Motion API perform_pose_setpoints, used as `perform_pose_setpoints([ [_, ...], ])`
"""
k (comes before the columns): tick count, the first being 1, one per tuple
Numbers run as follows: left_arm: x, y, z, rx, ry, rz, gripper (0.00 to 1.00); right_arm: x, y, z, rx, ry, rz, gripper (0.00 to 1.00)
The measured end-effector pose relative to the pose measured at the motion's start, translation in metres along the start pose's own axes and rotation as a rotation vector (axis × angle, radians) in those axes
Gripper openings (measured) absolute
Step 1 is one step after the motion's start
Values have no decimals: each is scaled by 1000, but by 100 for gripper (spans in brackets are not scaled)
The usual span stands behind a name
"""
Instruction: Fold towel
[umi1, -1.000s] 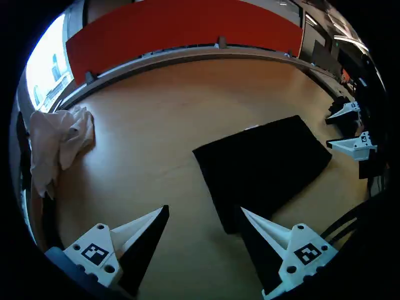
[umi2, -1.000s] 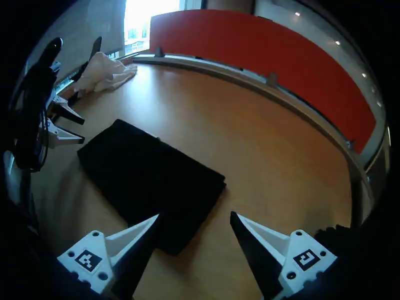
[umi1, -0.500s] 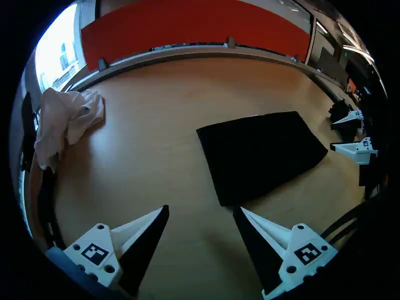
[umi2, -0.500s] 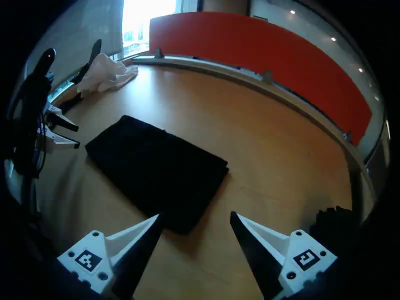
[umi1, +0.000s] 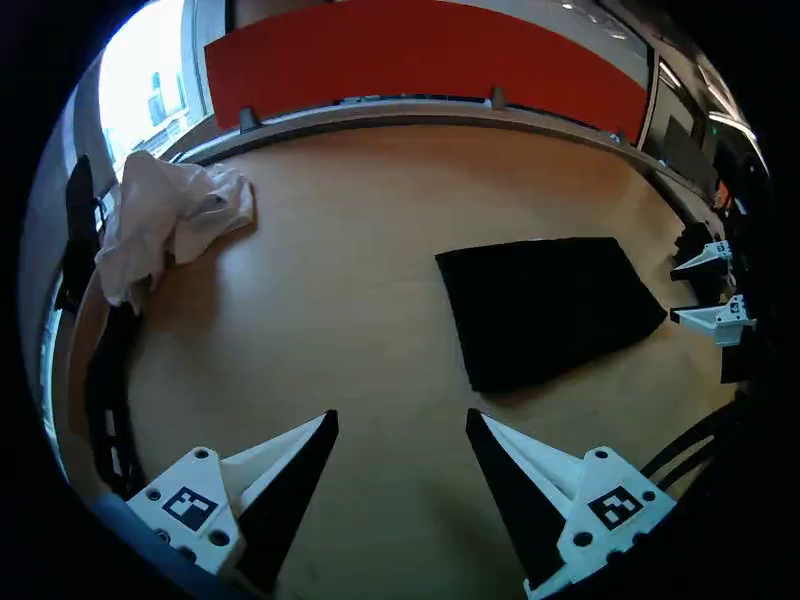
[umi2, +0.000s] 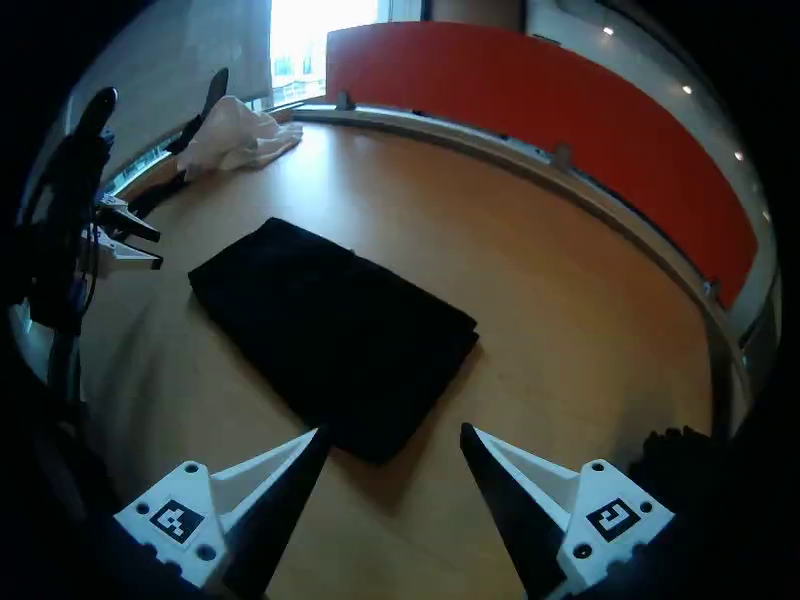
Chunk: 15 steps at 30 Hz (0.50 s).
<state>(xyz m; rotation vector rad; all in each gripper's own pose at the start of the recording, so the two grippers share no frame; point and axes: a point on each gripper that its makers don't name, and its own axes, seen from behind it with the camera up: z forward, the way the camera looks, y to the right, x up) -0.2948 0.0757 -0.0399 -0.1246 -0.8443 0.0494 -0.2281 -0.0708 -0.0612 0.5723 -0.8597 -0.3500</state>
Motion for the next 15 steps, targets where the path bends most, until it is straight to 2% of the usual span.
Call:
perform_pose_setpoints([
  [9, -12, -13, -13, 33, 0, -49, 95, 3, -4, 3, 35, -16, -67, 99],
  [11, -14, -15, -16, 39, -1, -54, 95, 2, -6, 3, 47, -25, -75, 97],
  [15, -20, -20, -22, 48, -2, -64, 95, -4, -10, 6, 73, -50, -94, 86],
])
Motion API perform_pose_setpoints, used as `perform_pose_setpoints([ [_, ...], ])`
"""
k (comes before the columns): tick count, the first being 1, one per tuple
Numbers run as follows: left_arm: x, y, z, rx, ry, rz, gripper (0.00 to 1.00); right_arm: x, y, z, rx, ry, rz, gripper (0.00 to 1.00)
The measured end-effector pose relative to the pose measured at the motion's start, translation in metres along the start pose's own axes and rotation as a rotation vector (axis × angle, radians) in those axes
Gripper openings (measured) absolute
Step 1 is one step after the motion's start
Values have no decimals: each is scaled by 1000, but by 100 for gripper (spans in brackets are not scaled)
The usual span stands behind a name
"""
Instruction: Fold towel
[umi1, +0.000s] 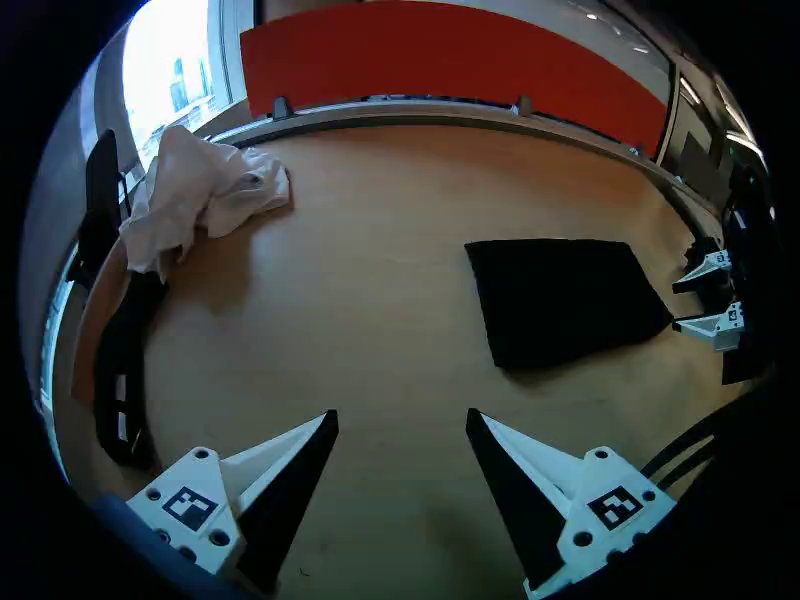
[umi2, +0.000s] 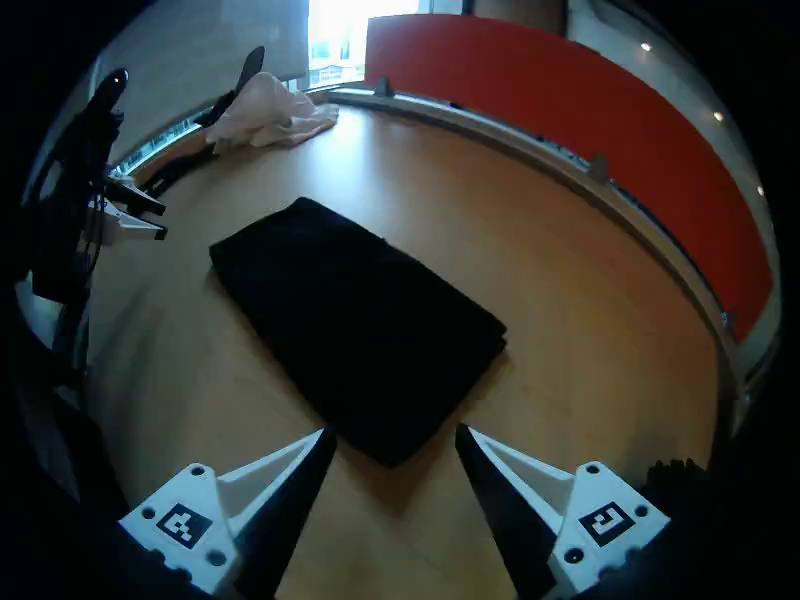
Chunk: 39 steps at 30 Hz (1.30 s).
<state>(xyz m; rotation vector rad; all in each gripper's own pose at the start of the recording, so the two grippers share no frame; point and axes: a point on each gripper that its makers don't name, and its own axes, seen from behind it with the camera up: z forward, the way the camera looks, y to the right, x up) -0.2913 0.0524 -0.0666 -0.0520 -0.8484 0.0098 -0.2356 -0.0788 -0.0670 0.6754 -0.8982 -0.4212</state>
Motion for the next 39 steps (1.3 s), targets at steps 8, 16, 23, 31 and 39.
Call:
perform_pose_setpoints([
  [8, -13, -12, -10, 18, -8, -20, 96, -13, -7, 5, 34, -43, -19, 68],
  [16, -22, -20, -15, 28, -15, -26, 95, -19, -6, 6, 41, -57, -16, 54],
  [23, -26, -21, -17, 29, -20, -29, 95, -24, -3, 10, 39, -71, -17, 41],
  [31, -30, -22, -17, 31, -26, -28, 95, -23, -3, 13, 44, -68, -24, 30],
  [39, -32, -24, -17, 35, -31, -27, 95, -20, -4, 12, 55, -55, -17, 11],
])
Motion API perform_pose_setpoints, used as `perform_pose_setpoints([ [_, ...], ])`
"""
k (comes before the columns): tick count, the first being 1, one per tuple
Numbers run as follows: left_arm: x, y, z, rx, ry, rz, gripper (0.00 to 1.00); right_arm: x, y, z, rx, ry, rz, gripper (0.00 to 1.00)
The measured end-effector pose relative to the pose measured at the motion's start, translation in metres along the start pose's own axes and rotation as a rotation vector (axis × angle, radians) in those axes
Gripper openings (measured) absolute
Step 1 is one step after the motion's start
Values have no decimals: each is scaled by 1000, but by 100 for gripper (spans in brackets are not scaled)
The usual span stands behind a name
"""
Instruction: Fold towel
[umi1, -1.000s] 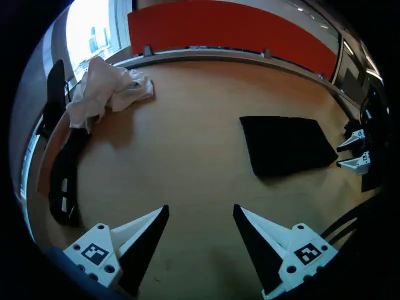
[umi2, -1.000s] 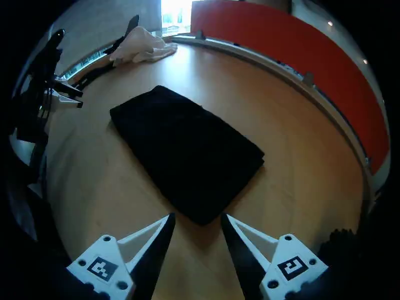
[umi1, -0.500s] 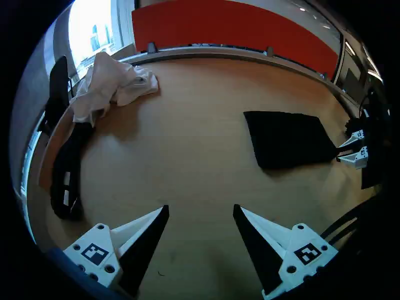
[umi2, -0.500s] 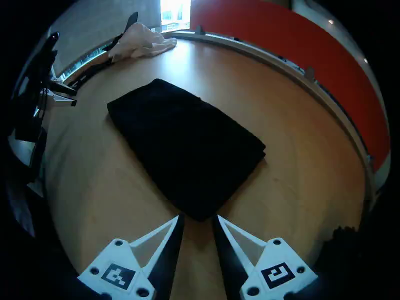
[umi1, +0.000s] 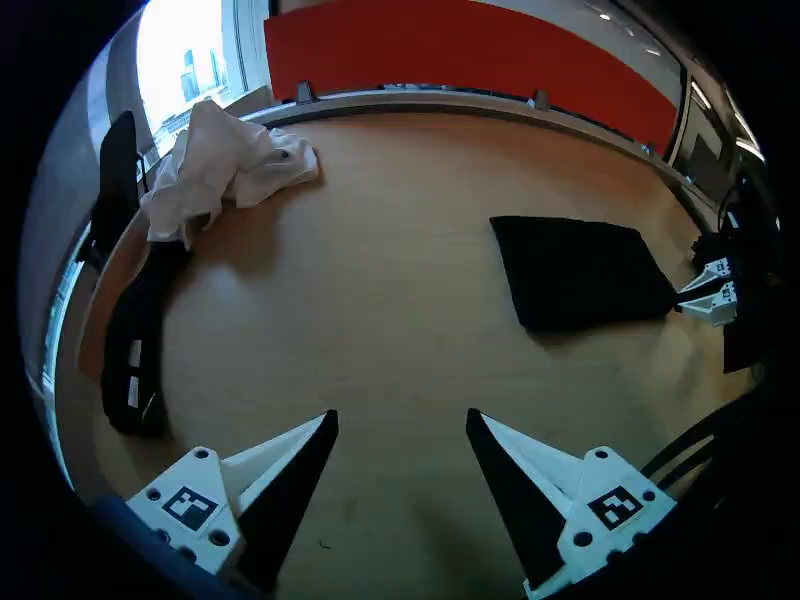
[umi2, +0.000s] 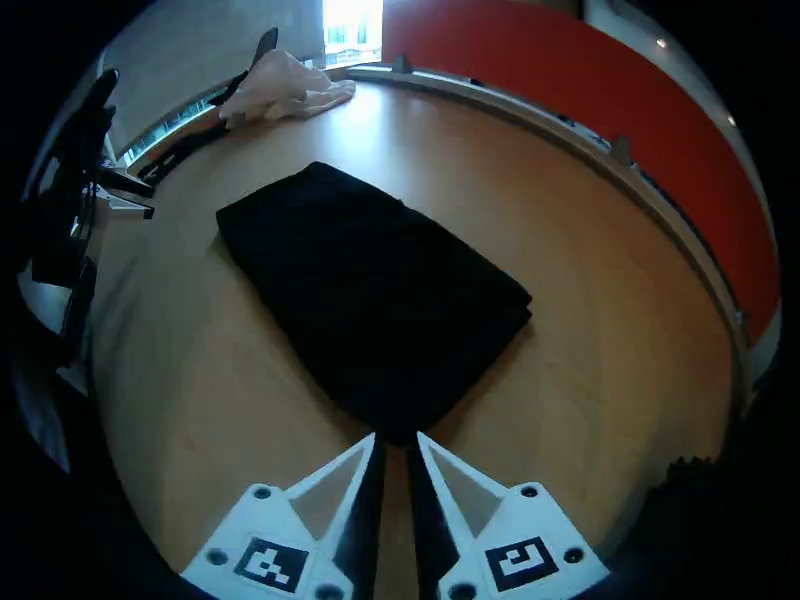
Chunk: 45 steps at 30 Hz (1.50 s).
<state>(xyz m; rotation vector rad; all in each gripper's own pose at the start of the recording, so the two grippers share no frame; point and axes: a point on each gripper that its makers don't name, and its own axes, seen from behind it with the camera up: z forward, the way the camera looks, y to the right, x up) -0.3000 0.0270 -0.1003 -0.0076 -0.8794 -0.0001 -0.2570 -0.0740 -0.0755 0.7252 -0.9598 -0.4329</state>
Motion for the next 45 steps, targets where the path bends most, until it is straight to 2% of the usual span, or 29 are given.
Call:
perform_pose_setpoints([
  [1, 0, 0, 0, 0, 0, 0, 95, 0, 0, 0, 1, 1, -1, 7],
  [6, 0, 0, 1, 2, 1, -2, 95, 3, -1, -2, 9, 9, -5, 7],
  [13, 3, 0, 2, 1, 3, -2, 95, 14, 3, -9, -18, 28, -14, 6],
  [21, 8, 2, 2, 0, 10, 1, 95, 45, 14, -33, -64, 83, -66, 6],
  [32, 15, 11, 1, -11, 20, 1, 95, 95, 33, -74, -121, 173, -125, 6],
  [41, 20, 15, 0, -16, 26, 2, 95, 115, 40, -97, -145, 212, -164, 6],
  [45, 21, 16, 0, -17, 25, 4, 95, 117, 41, -100, -150, 215, -171, 6],
])
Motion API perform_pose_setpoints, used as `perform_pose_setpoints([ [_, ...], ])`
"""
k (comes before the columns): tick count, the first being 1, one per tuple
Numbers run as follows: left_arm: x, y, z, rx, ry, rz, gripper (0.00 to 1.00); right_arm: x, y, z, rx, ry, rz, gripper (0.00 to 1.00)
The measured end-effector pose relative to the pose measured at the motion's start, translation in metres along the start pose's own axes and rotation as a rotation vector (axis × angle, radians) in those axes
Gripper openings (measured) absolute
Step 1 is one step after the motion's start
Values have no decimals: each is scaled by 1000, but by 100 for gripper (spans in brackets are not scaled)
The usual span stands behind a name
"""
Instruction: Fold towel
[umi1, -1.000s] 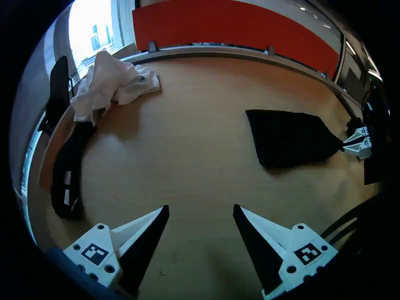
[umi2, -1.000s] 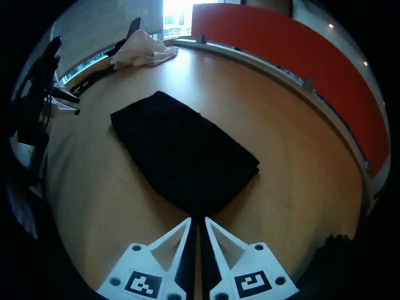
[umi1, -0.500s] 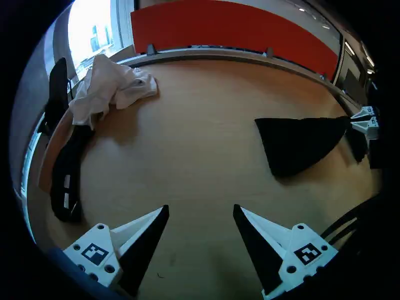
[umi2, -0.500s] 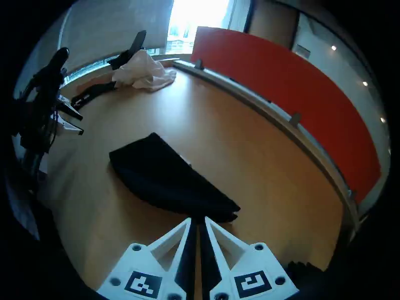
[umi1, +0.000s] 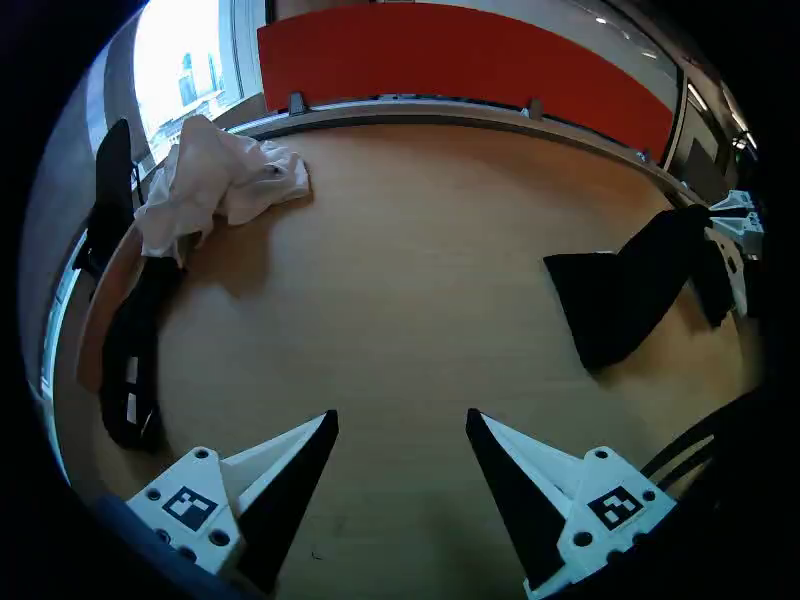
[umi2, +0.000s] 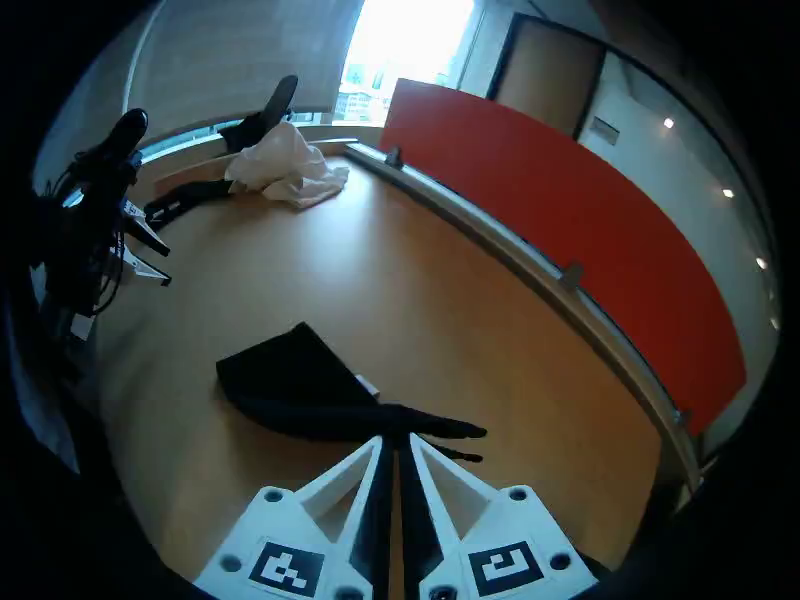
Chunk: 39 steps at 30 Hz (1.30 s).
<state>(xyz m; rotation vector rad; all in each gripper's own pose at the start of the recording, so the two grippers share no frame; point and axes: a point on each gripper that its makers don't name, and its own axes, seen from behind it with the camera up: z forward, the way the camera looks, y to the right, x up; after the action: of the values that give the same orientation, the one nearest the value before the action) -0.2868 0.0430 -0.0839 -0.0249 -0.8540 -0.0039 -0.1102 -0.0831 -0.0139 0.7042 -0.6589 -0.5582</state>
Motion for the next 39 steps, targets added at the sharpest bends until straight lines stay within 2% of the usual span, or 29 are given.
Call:
perform_pose_setpoints([
  [13, -1, 4, 0, -3, 0, -7, 95, 7, -16, 9, 32, 11, -23, 6],
  [27, -3, 8, -4, -9, 8, -28, 95, 19, -79, 39, 146, 8, -77, 5],
  [39, -6, 0, -9, 5, 15, -45, 95, 31, -107, 55, 209, 8, -99, 5],
])
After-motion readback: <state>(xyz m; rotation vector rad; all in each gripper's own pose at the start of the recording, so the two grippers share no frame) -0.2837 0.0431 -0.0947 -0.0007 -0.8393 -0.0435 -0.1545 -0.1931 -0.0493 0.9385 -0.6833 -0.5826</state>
